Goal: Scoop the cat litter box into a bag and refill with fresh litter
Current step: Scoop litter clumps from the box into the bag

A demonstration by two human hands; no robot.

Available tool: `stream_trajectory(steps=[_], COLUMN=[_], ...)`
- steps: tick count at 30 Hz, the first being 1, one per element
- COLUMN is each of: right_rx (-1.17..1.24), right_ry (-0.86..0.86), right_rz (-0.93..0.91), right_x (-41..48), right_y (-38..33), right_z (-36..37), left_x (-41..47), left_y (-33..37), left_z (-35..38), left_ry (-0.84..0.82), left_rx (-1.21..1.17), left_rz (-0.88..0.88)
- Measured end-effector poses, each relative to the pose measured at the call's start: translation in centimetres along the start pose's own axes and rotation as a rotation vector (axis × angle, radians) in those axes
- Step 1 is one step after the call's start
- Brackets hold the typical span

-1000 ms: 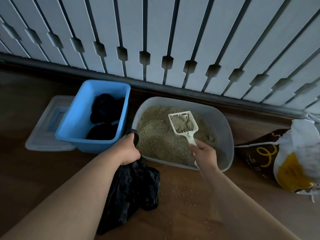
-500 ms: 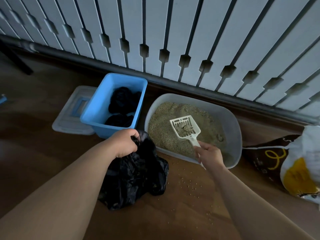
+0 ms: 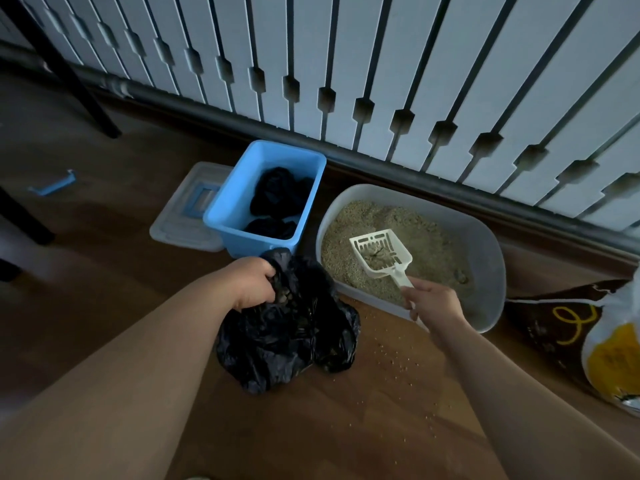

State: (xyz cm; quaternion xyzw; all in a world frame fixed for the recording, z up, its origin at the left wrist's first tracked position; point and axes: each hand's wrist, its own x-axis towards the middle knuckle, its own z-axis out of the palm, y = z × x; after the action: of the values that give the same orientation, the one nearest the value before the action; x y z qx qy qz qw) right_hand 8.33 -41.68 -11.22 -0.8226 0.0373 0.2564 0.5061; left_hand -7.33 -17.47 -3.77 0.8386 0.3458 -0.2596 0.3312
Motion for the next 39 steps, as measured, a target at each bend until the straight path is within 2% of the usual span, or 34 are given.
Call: stream_trajectory(steps=[6, 14, 21, 25, 29, 35, 37, 39], right_rx=[-0.061, -0.447, -1.304, -1.47, -1.422, -1.148, -1.049, -0.825], right_ry=[-0.143, -0.447, -0.31, -0.247, -0.212, -0.178, -0.189, -0.248], right_rz=[-0.06, -0.193, -0.644, -0.763, -0.72, -0.592, -0.464, -0.284], right_x=[-1.6, -5.7, -8.5, -9.0, -8.2, -6.6, -5.8, -4.9], right_y=[-2.5, -4.9, -5.5, -6.6, -6.8, -5.6, -5.2, -5.1], right_z=[-0.5, 1.9, 8.8, 9.4, 7.8, 5.1, 3.9, 2.3], left_x=[0.0, 0.3, 0.4, 0.7, 1.1, 1.4, 1.5, 1.7], left_y=[-0.4, -0.9, -1.2, -1.2, -1.0, 0.3, 1.1, 1.9], left_z=[0.3, 0.0, -0.2, -0.5, -0.5, -0.5, -0.5, -0.4], left_ry=[-0.012, 0.001, 0.032, 0.039, 0.038, 0.026, 0.035, 0.061], left_rx=[-0.024, -0.11, -0.109, -0.102, -0.108, -0.119, -0.124, -0.137], left_rz=[-0.061, -0.083, -0.05, -0.044, -0.041, -0.014, 0.017, 0.047])
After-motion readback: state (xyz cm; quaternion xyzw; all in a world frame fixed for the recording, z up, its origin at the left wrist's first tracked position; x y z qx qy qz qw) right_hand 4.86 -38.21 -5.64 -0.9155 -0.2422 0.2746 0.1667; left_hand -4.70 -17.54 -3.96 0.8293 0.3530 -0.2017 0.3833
